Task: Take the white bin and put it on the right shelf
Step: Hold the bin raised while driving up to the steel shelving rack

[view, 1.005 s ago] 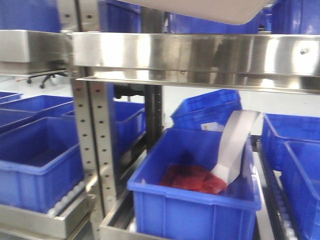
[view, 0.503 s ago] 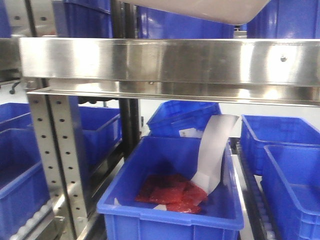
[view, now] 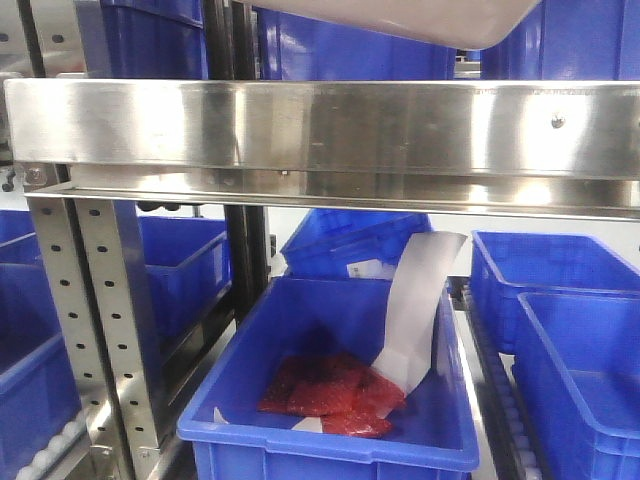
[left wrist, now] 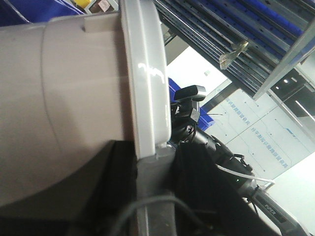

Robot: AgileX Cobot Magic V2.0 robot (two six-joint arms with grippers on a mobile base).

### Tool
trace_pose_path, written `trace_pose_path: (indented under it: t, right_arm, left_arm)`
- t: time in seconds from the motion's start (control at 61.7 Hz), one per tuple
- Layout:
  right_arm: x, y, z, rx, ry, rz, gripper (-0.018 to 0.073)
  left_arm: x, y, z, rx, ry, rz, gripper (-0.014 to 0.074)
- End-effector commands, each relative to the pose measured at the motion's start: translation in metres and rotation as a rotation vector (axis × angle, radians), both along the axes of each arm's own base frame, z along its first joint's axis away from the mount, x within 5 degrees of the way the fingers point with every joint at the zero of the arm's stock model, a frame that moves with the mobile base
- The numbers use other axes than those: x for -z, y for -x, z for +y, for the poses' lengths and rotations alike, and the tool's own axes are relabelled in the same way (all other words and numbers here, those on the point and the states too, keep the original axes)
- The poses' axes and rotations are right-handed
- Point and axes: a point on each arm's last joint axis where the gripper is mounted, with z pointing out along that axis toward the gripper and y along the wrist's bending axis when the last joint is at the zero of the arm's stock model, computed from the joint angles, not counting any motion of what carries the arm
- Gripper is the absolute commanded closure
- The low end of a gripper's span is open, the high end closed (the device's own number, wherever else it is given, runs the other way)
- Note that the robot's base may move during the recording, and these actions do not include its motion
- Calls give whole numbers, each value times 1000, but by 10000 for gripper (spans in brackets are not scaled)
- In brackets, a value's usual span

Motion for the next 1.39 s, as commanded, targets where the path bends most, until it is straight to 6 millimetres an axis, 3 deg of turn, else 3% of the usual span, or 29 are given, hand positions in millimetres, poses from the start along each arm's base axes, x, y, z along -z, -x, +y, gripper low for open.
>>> trace_pose_path:
  t: [0.0,1.167,1.378]
  right_arm:
    - [-42,32,34,-287,-85,-150,505]
    - [-42,32,34,-287,-85,-149,505]
    - [-48,34,34,-302,-145,-177,505]
  left_arm:
    - [-28,35,-15,189,65,-88,713]
    - [-29,35,-15,190,73,-88,713]
    - [-29,22,-12,49,77,-78,713]
